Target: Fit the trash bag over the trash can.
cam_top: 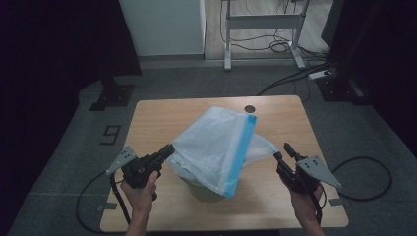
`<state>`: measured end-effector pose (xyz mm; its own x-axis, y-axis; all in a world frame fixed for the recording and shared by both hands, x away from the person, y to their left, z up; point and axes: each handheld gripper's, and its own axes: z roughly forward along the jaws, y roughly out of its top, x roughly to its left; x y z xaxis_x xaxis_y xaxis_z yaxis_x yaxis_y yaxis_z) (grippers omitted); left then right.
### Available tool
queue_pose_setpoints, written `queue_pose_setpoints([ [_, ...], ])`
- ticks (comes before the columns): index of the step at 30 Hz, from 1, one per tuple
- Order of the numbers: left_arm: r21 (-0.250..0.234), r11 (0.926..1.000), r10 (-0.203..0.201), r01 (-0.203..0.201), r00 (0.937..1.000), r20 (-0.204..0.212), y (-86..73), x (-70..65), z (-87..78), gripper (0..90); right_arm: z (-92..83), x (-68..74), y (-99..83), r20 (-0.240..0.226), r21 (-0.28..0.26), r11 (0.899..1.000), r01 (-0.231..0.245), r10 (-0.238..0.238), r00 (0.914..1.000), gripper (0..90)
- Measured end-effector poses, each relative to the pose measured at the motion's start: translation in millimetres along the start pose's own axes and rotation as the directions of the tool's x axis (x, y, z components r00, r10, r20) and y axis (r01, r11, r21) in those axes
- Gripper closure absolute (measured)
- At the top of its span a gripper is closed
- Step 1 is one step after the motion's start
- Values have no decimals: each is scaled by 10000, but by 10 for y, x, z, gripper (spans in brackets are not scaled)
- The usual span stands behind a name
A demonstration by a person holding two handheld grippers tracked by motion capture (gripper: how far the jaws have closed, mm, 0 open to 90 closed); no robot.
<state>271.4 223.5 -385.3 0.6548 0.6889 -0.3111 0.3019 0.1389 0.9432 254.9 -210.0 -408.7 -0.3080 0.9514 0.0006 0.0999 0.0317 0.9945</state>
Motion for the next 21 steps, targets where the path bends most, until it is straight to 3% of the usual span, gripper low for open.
queue_pose_setpoints([
  [3,19,10000,33,-33,10000,-22,-4,6,-14,885,-103,-6,4,-59,-71,10000,-12,11,10000,453],
  [10,3,10000,20,-20,10000,-45,-15,-2,-23,883,-387,25,48,-436,-277,9991,-311,298,9986,390],
  [17,51,10000,39,-39,10000,-40,-25,-17,7,883,-490,118,-150,-981,709,9975,-30,99,9951,368],
  [21,51,9999,93,-93,9999,-64,-35,-31,13,882,-503,177,-242,-1341,793,9968,-38,144,9909,366],
])
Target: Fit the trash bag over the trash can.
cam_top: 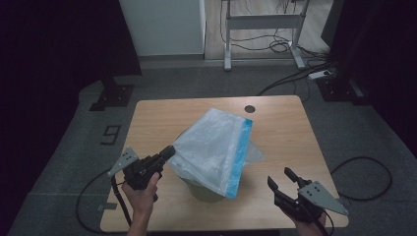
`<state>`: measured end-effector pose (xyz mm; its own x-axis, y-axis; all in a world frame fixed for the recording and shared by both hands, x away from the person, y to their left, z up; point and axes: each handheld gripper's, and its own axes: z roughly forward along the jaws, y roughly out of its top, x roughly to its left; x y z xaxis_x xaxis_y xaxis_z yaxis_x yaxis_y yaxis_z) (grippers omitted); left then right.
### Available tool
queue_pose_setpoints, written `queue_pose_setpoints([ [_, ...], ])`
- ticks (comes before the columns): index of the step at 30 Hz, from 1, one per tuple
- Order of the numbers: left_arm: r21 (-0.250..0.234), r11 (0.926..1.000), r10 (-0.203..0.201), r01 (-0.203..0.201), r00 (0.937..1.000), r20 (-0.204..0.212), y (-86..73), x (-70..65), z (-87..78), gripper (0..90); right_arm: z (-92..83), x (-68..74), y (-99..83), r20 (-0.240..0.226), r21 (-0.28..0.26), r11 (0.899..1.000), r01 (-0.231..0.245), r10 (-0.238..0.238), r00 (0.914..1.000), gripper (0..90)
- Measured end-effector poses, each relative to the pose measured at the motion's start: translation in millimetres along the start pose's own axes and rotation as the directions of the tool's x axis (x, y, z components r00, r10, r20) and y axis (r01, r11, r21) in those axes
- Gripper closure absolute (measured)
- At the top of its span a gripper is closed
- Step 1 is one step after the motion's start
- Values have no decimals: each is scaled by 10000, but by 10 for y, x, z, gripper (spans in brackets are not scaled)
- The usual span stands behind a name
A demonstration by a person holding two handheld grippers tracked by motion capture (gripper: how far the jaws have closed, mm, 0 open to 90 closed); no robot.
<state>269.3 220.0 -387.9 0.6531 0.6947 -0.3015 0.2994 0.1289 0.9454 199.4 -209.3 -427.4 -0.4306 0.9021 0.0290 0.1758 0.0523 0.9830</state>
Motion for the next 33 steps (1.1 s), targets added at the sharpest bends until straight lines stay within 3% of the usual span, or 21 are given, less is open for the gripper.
queue_pose_setpoints([
  [7,0,10000,-58,58,10000,10,-41,4,0,878,50,162,119,-777,-428,9991,48,-81,9969,346],
  [14,49,10000,-54,53,10000,45,-54,-11,33,876,136,588,13,-2138,-33,9999,-135,125,9768,306],
  [22,57,10000,2,-2,10000,11,-49,-32,39,874,169,817,-85,-2492,71,10000,4,14,9685,301],
  [25,75,10000,-1,1,10000,29,-58,-30,38,874,197,817,-78,-2401,-11,10000,-11,8,9708,425],
  [26,83,10000,8,-8,10000,39,-62,-29,37,874,205,806,-73,-2444,-61,10000,-56,39,9697,524],
  [30,96,10000,-16,15,10000,91,-69,-22,37,874,222,790,-44,-2454,-137,9999,86,-117,9694,762],
  [33,150,9999,20,-23,9998,191,-72,-30,48,873,221,766,-10,-2303,-254,9996,144,-199,9729,864],
])
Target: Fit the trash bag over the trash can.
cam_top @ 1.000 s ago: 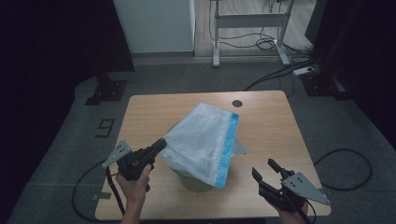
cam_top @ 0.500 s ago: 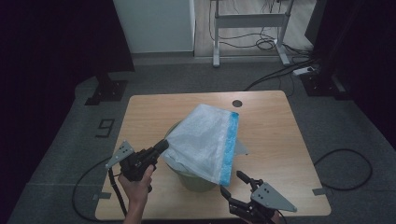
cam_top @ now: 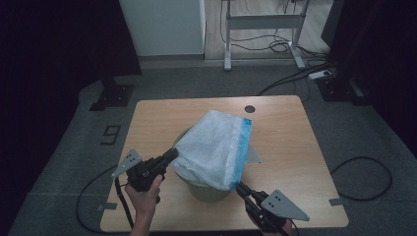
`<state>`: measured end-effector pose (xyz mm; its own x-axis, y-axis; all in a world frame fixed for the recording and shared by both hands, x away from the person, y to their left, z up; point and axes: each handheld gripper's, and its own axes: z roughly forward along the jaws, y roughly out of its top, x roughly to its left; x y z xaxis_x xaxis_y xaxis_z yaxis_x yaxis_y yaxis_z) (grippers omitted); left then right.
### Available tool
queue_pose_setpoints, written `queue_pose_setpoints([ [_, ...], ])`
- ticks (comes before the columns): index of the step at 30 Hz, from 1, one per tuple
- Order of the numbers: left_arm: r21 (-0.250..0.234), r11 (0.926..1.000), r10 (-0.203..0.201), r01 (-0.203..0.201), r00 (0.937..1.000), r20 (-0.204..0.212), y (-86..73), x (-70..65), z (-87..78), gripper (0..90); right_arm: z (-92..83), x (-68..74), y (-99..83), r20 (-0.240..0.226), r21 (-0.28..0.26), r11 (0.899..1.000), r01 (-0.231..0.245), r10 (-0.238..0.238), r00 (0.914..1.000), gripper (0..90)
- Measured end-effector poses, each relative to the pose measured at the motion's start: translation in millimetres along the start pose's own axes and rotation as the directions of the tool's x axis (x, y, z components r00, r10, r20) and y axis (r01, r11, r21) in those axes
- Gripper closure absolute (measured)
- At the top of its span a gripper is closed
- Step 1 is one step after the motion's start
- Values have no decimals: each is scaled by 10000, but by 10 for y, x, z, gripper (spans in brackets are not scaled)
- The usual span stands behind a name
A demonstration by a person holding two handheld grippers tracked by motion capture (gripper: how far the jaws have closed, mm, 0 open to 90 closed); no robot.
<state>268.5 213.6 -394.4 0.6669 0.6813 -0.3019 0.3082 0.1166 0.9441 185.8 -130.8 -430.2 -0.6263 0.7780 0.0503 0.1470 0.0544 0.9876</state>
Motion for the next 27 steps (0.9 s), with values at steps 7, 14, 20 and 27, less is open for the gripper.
queue_pose_setpoints([
  [7,234,9991,350,-358,9988,334,-13,-110,104,872,-52,-195,191,799,-394,9991,130,-98,9968,889],
  [14,975,9909,866,-932,9938,698,-81,-276,287,864,-77,-387,504,1510,-1100,9934,335,-166,9884,889],
  [20,1389,9822,1114,-1267,9874,1123,-108,-376,260,846,-110,-423,619,1379,-1643,9858,337,-109,9904,888],
  [27,1154,9860,1109,-1207,9899,880,31,-386,160,651,-69,-280,530,1018,-1460,9861,789,-644,9927,888],
])
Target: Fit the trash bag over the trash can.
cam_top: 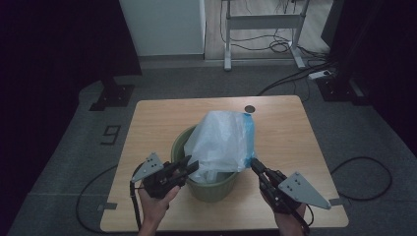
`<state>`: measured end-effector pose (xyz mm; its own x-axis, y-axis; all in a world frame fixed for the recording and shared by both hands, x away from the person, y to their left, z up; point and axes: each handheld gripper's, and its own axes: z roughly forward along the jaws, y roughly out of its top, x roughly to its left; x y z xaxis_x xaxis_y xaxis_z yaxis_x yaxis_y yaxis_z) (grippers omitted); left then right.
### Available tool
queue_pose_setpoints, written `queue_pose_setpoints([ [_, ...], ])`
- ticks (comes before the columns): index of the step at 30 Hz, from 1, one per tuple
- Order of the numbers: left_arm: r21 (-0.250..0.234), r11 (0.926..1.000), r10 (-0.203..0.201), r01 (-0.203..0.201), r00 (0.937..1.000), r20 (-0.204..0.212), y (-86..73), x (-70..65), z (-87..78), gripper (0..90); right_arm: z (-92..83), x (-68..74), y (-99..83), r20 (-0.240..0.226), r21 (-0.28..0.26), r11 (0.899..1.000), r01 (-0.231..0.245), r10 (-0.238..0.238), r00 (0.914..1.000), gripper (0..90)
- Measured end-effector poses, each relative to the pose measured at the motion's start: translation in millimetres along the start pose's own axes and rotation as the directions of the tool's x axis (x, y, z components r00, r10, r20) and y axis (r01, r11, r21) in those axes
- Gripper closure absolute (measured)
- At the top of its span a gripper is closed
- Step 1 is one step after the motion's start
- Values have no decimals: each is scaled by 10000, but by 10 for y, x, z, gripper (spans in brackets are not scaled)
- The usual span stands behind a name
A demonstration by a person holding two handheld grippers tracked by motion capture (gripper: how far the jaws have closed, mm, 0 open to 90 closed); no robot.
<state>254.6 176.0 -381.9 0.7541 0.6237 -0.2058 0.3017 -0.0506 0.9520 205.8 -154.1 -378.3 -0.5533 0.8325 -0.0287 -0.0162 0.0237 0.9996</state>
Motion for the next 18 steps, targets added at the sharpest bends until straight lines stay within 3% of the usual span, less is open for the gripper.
queue_pose_setpoints([
  [5,76,9996,272,-268,9983,-507,229,34,-15,514,15,2,2,-82,26,10000,69,-69,9999,888],
  [7,198,9990,401,-389,9973,-611,289,55,21,497,24,3,7,-99,39,9999,130,-129,9999,888],
  [14,971,9925,801,-738,9948,-631,526,183,313,473,38,16,-4,-162,160,9995,273,-270,9995,888],
  [18,1377,9885,715,-626,9956,-609,580,259,475,464,46,9,-9,-183,211,9994,274,-270,9995,888],
])
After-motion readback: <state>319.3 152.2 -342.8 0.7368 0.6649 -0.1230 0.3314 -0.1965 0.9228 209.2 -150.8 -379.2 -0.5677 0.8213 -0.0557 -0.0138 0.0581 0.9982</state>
